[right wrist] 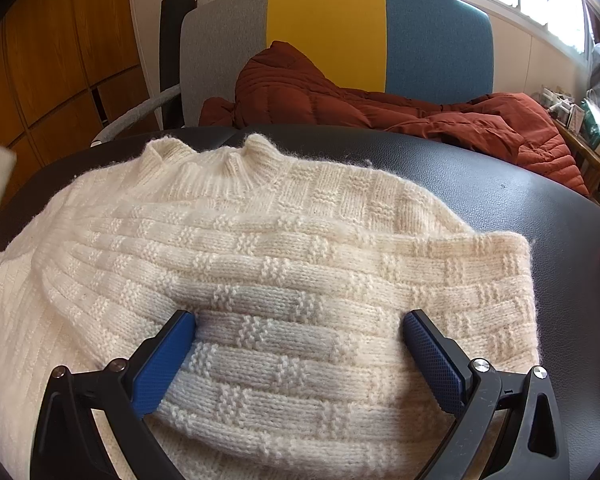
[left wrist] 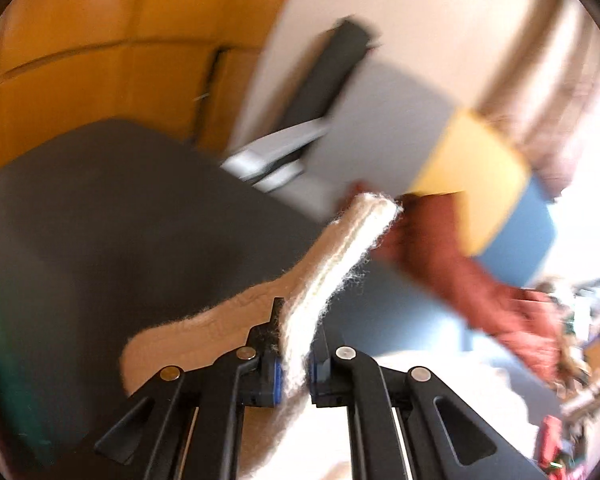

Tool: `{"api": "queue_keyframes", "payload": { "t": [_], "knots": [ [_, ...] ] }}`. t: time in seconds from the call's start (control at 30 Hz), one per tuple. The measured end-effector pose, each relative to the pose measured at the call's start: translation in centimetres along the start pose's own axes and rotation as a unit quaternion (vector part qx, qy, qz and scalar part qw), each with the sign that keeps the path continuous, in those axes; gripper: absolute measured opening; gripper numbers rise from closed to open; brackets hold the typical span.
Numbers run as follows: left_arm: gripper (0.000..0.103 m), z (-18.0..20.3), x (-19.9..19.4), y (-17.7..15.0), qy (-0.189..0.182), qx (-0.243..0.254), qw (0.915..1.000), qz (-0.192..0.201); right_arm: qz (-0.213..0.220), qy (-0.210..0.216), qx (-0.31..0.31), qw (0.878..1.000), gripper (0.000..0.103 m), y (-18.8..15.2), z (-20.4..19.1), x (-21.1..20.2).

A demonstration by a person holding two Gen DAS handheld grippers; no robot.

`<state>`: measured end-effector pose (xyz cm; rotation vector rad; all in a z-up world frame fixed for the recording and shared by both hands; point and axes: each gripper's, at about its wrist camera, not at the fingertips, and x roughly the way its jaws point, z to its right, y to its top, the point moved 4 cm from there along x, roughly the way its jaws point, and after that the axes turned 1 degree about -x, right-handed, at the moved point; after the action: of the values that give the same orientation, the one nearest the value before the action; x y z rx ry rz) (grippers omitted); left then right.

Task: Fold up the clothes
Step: 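Grasp the sleeve cuff with the left tool and fold it onto the body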

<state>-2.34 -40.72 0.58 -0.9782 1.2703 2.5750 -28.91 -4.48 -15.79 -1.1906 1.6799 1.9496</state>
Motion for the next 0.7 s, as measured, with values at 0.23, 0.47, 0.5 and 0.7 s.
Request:
{"api": "queue_keyframes", "payload": {
  "t": [0.23, 0.47, 0.5, 0.7],
  "knots": [
    [0.007, 13.1, -1.4, -5.5, -0.161, 0.092, 0.9823, -0.029, -0.001, -0.001, 0.000, 1.000, 0.103, 0.0, -0.2, 0.0],
    [0.007, 20.3, 3.9, -14.6, -0.181, 0.167, 0.9614, -0.122, -0.002, 0.002, 0.002, 1.000, 0.103, 0.0, -0.2, 0.0],
    [0.007, 20.6, 4.9, -15.8, -0.178, 0.173, 0.9593, -0.134, -0.002, 0.002, 0.002, 1.000, 0.103, 0.0, -0.1, 0.0],
    [0.027, 17.6, 5.6, -19.2, -0.170, 0.174, 0.9561, -0.164, -0.004, 0.005, 0.004, 1.000, 0.103, 0.1, 0.0, 0.1]
  ]
}}
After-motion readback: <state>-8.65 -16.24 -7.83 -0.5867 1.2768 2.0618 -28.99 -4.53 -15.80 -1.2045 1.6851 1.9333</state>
